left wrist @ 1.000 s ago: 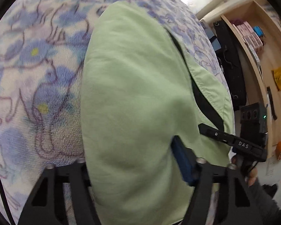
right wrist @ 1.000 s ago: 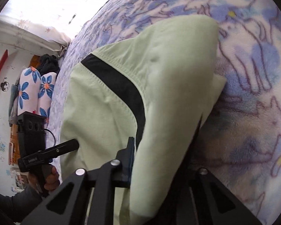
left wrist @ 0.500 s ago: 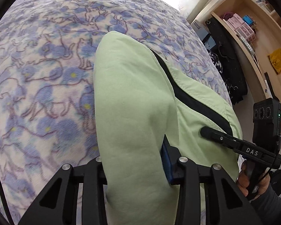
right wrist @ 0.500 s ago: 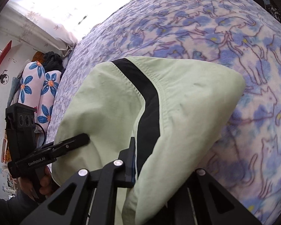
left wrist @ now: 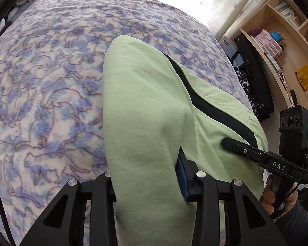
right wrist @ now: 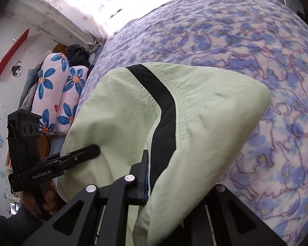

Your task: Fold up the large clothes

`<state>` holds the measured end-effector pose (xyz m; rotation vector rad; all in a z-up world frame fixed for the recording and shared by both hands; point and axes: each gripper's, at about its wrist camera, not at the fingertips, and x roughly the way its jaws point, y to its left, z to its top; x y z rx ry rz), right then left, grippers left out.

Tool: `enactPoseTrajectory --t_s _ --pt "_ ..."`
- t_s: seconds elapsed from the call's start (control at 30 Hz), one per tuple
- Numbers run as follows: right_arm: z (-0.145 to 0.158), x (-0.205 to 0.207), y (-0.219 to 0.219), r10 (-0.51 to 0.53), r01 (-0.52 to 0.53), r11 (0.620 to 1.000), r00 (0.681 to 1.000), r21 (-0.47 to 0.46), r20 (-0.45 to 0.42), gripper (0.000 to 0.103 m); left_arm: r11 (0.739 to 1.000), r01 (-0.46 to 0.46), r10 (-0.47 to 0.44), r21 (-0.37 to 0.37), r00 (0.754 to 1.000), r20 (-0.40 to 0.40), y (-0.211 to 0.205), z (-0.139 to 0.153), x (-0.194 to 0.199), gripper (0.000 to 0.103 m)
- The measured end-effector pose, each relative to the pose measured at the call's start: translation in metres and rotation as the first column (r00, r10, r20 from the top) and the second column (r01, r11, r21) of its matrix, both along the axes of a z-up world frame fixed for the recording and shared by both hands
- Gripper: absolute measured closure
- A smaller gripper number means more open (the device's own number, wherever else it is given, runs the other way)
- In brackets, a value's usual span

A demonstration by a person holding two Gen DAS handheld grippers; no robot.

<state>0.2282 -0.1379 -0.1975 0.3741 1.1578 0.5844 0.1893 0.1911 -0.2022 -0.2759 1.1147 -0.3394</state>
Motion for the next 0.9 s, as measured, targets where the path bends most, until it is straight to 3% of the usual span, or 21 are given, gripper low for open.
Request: enactPoseTrajectory --t_s 0.47,0.77,0.9 --pt "0.024 0.038 0.108 0.034 -0.034 0.999 0.999 0.005 0.036 0.094 0.999 -0.024 0.023 0.025 0.999 0.027 0.106 0.025 0.04 0.067" --pt "0.017 0.079 0.173 0.058 -0.058 0.998 0.997 0.013 0.05 0.094 0.998 -0.046 0.044 0.038 0.998 0.049 0.17 0.022 0.082 0.067" --pt "0.014 0.105 0.2 0.072 -0.073 0.997 0.994 0.016 0.077 0.094 0.998 -0.056 0.052 0.037 0.994 0.094 0.198 0.016 0.108 0.067"
